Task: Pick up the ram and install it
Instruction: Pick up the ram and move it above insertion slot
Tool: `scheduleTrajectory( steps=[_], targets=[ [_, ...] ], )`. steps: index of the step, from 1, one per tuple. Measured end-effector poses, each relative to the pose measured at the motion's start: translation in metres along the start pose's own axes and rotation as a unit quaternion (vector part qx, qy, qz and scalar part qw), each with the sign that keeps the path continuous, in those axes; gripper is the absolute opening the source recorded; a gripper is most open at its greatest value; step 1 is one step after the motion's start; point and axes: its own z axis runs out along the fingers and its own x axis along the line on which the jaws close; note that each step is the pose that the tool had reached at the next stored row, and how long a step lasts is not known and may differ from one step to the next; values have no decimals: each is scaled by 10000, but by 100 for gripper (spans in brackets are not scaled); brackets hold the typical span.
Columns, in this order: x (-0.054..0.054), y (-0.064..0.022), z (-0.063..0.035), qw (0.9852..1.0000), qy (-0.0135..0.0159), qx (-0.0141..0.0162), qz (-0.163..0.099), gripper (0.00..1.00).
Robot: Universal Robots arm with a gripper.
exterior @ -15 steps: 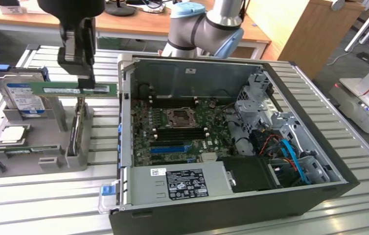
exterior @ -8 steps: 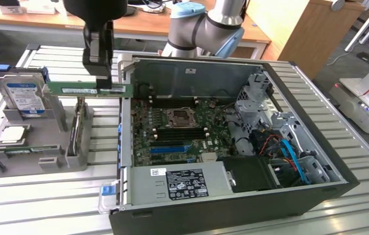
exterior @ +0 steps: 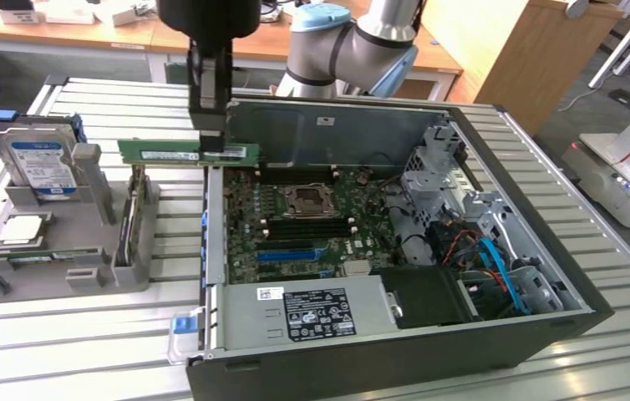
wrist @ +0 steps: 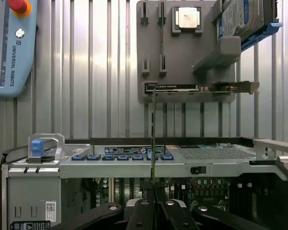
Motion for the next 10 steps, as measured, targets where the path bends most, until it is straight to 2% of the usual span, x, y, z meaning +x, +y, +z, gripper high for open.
scheduleTrajectory(
  steps=[10],
  targets=[
    [-9, -369, -5, 10000, 0, 0, -2, 12]
  ],
)
